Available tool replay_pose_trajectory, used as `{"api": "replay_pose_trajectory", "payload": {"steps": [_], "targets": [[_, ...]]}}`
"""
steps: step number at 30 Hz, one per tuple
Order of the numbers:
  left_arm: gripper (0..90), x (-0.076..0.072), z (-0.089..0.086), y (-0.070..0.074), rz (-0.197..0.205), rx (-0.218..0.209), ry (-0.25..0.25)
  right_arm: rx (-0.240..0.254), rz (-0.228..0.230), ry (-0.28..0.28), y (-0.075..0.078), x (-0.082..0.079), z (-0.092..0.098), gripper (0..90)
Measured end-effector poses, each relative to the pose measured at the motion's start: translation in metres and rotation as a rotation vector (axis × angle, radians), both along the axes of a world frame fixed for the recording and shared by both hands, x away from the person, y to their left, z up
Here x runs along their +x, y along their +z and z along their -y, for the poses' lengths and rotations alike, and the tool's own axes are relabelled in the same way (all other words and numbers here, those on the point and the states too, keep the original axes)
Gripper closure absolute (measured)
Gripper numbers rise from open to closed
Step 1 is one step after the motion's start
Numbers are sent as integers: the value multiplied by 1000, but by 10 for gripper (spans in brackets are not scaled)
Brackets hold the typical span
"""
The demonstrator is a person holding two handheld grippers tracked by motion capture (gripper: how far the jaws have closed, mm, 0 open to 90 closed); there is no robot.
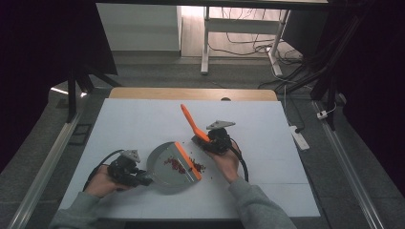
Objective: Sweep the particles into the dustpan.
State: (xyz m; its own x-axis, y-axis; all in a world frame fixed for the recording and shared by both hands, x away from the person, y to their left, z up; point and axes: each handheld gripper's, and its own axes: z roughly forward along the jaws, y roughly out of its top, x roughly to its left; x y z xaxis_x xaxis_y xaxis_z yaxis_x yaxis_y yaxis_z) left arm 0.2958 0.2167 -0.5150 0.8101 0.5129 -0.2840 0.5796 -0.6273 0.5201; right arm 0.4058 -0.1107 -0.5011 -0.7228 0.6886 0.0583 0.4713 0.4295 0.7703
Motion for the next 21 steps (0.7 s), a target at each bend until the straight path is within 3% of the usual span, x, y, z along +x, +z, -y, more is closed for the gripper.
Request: {"api": "replay_pose_trajectory", "payload": {"steps": [11,21], "targets": [[616,-4,0,0,-1,2,-2,-24,-12,0,-6,-3,1,708],[615,-8,3,-2,-6,13,-9,-9,-9,22,-9,-22,-14,707]]}}
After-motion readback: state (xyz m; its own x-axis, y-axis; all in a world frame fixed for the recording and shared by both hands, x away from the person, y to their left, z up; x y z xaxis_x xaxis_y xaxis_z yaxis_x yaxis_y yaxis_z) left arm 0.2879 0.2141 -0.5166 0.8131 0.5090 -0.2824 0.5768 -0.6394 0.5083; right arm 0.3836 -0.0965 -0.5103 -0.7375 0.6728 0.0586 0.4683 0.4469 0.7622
